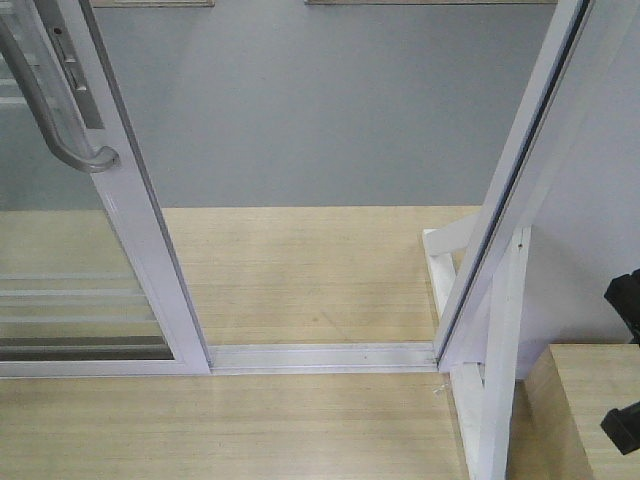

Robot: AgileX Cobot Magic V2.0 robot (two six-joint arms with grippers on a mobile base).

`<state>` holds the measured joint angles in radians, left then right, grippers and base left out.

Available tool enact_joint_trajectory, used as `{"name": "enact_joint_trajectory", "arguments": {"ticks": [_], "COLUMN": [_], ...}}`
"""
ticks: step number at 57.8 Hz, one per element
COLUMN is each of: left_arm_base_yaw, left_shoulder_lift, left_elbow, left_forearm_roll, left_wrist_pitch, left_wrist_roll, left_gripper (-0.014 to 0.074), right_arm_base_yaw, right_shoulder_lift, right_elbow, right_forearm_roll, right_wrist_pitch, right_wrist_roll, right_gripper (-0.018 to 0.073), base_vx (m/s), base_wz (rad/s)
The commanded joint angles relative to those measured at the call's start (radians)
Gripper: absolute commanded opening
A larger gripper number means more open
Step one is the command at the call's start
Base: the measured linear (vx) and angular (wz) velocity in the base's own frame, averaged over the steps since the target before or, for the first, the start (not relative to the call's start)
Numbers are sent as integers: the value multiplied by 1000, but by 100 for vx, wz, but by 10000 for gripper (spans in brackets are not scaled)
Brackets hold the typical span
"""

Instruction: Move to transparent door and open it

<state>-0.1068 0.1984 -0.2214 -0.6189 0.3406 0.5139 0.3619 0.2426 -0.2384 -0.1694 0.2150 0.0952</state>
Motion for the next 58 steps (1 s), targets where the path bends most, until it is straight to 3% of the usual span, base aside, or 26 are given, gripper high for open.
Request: {"name": "enact_joint_trajectory", "arguments": {"ticks": [1,20,28,33,39,43,46,58], "left_arm_base_yaw": [-4,-4,-4,-4,-4,-4,-4,-4], "left_shoulder_lift": [10,10,10,10,10,10,10,10], "left_elbow": [-30,-30,-31,-31,-31,-31,-31,-28], "left_forearm_roll": [-23,-23,26,146,363,466,501,508], "left_wrist_pitch": [-54,-54,-97,-150,-199,-208,-213,-236], "left_wrist_roll": [-7,-7,-18,-143,-369,-461,-478,-468], "left_gripper": [0,0,0,0,0,0,0,1], "right_arm_base_yaw": [-4,-4,-4,-4,-4,-4,-4,-4], "right_shoulder_lift": [10,10,10,10,10,10,10,10], "right_elbow": [-29,-29,-29,-29,-29,-29,-29,-29], "right_forearm_roll": [-4,-4,-4,-4,-4,-4,-4,-4], "right_wrist_pitch": [-77,-77,-77,-77,-77,-77,-77,-77], "right_wrist_roll": [2,1,1,1,1,1,1,1], "right_gripper": [-3,-3,-3,-3,-3,-3,-3,-3], "base_vx": [0,0,0,0,0,0,0,0], "base_wz": [0,0,0,0,0,0,0,0]}}
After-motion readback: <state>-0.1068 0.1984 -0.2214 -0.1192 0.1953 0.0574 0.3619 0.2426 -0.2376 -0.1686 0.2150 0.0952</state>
